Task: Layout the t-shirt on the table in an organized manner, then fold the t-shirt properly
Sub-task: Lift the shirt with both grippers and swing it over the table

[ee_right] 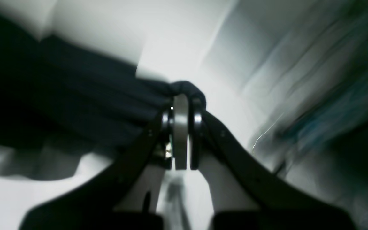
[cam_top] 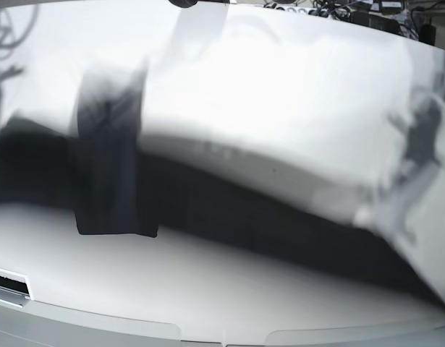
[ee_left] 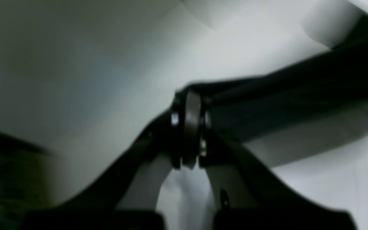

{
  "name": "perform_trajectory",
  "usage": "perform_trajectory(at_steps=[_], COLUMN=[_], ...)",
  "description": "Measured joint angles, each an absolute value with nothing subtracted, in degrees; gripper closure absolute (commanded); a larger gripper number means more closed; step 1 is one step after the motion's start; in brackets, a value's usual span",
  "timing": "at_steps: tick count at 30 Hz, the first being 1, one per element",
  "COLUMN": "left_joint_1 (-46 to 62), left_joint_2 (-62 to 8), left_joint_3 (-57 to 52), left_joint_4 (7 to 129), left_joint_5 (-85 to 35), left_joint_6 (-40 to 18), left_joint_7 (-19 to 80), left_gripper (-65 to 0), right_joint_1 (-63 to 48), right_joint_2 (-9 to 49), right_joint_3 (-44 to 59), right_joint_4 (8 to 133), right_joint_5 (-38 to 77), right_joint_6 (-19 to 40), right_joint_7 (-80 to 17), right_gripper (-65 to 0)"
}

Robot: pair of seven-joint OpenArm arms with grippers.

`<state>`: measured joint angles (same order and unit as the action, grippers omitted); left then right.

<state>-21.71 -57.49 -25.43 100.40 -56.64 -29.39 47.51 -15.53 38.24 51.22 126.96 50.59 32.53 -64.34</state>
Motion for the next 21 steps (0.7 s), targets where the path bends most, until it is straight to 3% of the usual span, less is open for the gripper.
perform_trajectory(at_steps=[4,8,10,14,21], left_joint_1=[-20.8,-8.6,-1.8,6.8,7.3], left_joint_2=[-59.9,-52.9,-51.0,-47.5,-45.4], left_joint_3=[-26.5,-24.9,-24.9,-25.5,-25.4], left_joint_4=[98.9,95.0,94.2,90.8,89.3], left_joint_5=[-65.0,-67.0,-70.2,-69.2,-69.4], left_joint_6=[-34.8,-39.7,-39.9,-39.7,-39.7], left_joint_7=[51.7,59.2,59.3,61.4,61.1], left_gripper=[0.0,0.0,0.0,0.0,0.0], right_joint_1=[-23.0,-26.7,-29.5,-34.3,-33.4], right_joint_2=[34.7,31.0,27.6,22.7,23.0], right_joint_3=[53.9,54.2,53.4,53.9,53.7], right_joint_4=[125.7,125.4,124.7,122.4,119.9], right_joint_5=[57.5,60.0,64.4,60.8,61.8], right_joint_6=[34.6,36.9,38.9,39.9,39.9], right_joint_7=[-70.5,-73.1,-73.8,-77.0,-75.9], right_gripper=[0.0,0.0,0.0,0.0,0.0])
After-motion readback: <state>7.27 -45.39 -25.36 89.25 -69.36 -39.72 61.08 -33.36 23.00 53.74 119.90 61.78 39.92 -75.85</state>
